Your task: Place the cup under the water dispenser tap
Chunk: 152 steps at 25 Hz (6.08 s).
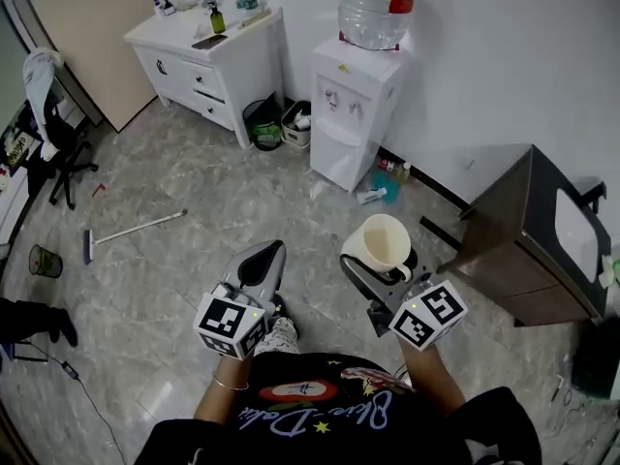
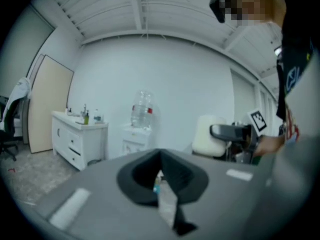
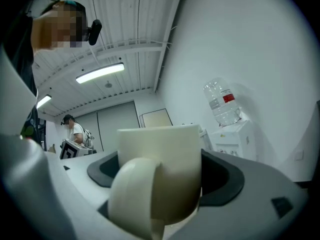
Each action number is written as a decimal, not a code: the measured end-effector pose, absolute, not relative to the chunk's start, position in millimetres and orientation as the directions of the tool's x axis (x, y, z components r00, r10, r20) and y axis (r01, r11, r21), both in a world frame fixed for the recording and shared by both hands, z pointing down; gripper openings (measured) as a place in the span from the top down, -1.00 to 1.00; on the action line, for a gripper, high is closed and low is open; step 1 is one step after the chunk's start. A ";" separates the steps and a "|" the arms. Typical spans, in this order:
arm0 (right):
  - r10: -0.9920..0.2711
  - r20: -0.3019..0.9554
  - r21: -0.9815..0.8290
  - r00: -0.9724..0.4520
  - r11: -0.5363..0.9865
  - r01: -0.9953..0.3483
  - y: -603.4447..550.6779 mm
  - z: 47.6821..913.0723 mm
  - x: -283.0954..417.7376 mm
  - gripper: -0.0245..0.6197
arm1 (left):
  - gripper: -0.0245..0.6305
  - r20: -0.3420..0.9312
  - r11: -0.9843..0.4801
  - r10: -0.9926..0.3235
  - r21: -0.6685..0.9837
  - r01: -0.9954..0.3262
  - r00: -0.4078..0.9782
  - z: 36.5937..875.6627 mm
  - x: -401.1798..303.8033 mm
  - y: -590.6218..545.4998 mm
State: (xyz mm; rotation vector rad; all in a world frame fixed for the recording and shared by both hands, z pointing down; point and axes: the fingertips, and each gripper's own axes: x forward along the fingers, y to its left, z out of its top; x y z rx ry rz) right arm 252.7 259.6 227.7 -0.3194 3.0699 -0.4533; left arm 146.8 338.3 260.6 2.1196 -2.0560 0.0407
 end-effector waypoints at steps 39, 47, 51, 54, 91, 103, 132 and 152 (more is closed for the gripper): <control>-0.797 0.267 -0.193 -0.541 0.506 -0.841 -202.3 527.8 -108.8 -0.38 | 0.96 0.265 -0.540 -0.776 0.189 -0.820 0.572 463.1 -218.4 -161.4; -0.889 0.338 -0.152 -0.310 0.273 -0.950 -272.3 643.1 -107.0 -0.38 | 0.96 0.314 -0.606 -0.689 0.246 -0.757 0.654 557.4 -199.5 -188.7; -0.907 0.331 -0.137 -0.262 0.229 -0.964 -290.1 670.8 -104.1 -0.38 | 0.96 0.347 -0.600 -0.653 0.306 -0.739 0.673 575.0 -205.8 -178.3; -0.927 0.282 -0.141 -0.246 0.214 -0.967 -296.4 674.8 -108.0 -0.38 | 0.96 0.367 -0.607 -0.629 0.318 -0.728 0.685 579.9 -218.5 -171.6; -0.761 0.532 -0.118 -0.371 0.367 -0.923 -295.3 703.7 -124.7 -0.49 | 0.96 0.338 -0.617 -0.578 0.415 -0.669 0.743 564.9 -192.9 -154.7; -0.780 0.483 -0.088 -0.398 0.409 -0.908 -289.3 689.6 -126.4 -0.51 | 0.96 0.344 -0.618 -0.573 0.414 -0.668 0.743 566.5 -186.5 -149.0; -0.869 0.248 -0.181 -0.428 0.392 -0.902 -134.9 369.4 -82.5 0.85 | 0.96 0.228 -0.690 -0.649 0.224 -0.688 0.726 336.5 -199.9 -156.0; -0.892 0.178 -0.240 -0.416 0.371 -0.897 -110.0 254.9 -65.4 0.88 | 0.96 0.159 -0.801 -0.560 0.145 -0.580 0.813 244.0 -149.7 -122.6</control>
